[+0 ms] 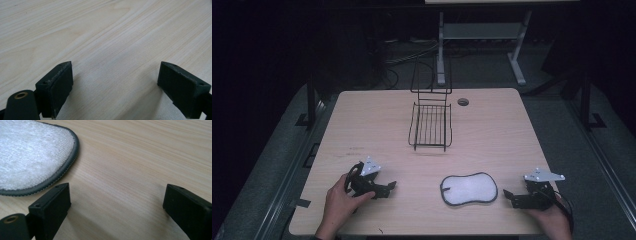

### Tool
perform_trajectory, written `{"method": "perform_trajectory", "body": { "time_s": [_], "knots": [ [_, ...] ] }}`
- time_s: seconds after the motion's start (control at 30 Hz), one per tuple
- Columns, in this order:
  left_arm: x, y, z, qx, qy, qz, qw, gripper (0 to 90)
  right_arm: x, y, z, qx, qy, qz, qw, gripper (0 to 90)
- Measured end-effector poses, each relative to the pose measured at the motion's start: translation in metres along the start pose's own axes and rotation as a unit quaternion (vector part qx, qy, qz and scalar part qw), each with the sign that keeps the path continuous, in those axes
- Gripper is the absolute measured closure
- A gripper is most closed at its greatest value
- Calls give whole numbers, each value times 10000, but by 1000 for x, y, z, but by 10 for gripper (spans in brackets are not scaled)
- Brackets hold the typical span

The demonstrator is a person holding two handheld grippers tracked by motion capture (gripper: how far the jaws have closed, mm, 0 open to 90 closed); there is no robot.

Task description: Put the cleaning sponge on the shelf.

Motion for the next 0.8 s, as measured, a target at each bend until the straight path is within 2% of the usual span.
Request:
{"method": "perform_trajectory", "body": {
  "time_s": [0.23,0.3,0.37,0.57,0.6,0.63,0.7,0.8],
  "knots": [
    [0,0,0,0,1,-1,10000,123,1,0,0,57,-66,50,9999,80],
    [0,0,0,-1,0,-2,10000,124,3,-2,1,32,-138,87,9999,137],
    [0,0,0,-3,-1,-2,10000,123,5,-4,3,34,-127,93,9999,142],
    [0,0,0,-3,-2,-3,10000,124,14,-12,13,-29,76,294,9995,237],
    [0,0,0,-1,0,-2,10000,124,15,-14,14,-15,86,331,9994,278],
    [0,0,0,-1,0,-2,10000,123,15,-14,14,-15,86,331,9994,278],
    [0,0,0,-3,-1,-2,10000,124,18,-22,19,-1,194,565,9982,393],
    [0,0,0,-3,-1,-3,10000,124,20,-29,24,-9,295,811,9963,500]
  ]
}}
Point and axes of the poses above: each handheld gripper's, and its own axes: x roughly backward along the jaws, z roughly out of its top, y roughly to its right, the point moved 6 cm from there along -x, roughly forward along the jaws, and after that the axes turned 7 degrees about y, right-handed, at the moved point
